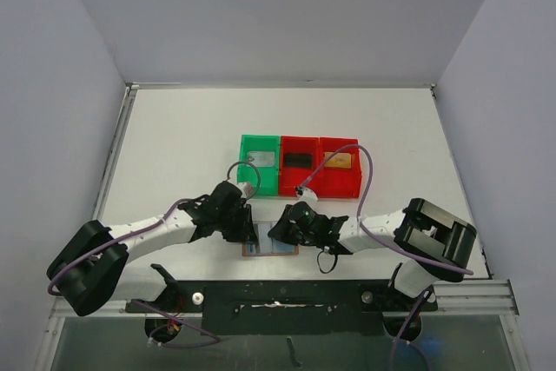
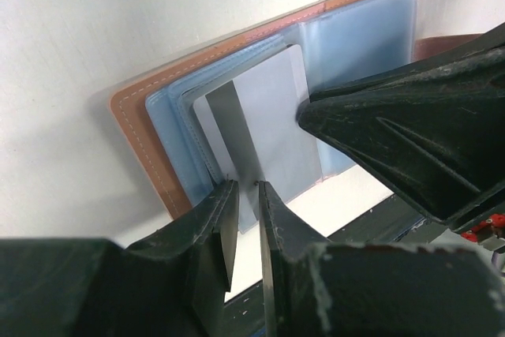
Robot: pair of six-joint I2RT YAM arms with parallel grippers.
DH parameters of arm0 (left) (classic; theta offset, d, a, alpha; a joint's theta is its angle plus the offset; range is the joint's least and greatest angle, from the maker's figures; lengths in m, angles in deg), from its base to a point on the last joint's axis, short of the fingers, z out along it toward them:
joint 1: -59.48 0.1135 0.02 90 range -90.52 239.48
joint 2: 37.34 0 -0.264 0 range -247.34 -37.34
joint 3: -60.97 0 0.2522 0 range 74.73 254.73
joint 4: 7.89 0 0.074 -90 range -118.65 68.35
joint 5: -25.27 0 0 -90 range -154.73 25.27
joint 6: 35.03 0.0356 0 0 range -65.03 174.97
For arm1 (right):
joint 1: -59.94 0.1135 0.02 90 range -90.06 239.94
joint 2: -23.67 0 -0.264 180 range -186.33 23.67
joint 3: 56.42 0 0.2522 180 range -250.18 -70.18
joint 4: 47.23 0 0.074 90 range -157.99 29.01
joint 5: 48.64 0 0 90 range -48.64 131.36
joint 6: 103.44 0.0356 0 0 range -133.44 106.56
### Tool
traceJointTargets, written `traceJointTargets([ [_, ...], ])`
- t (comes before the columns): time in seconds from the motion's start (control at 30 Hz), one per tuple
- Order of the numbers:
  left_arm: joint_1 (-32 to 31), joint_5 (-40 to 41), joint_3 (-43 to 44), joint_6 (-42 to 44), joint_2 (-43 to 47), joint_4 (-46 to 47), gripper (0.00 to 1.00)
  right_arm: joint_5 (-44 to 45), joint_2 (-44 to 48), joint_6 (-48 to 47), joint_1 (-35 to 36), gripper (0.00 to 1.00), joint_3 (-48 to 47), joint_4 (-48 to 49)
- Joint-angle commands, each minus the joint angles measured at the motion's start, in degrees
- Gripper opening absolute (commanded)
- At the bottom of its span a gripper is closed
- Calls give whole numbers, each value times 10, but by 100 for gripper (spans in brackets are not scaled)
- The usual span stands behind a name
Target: Take the credit cards out of the card holder
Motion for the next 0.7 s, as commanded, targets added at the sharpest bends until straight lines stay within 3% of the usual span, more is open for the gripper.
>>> traceJointTargets([
  [0.0, -6, 56, 10, 21, -17, -12, 17, -29, 14, 6, -10, 0, 33, 75],
  [0.67, -6, 74, 19, 27, -16, -31, 15, -42, 41, 23, -28, 1, 71, 92],
])
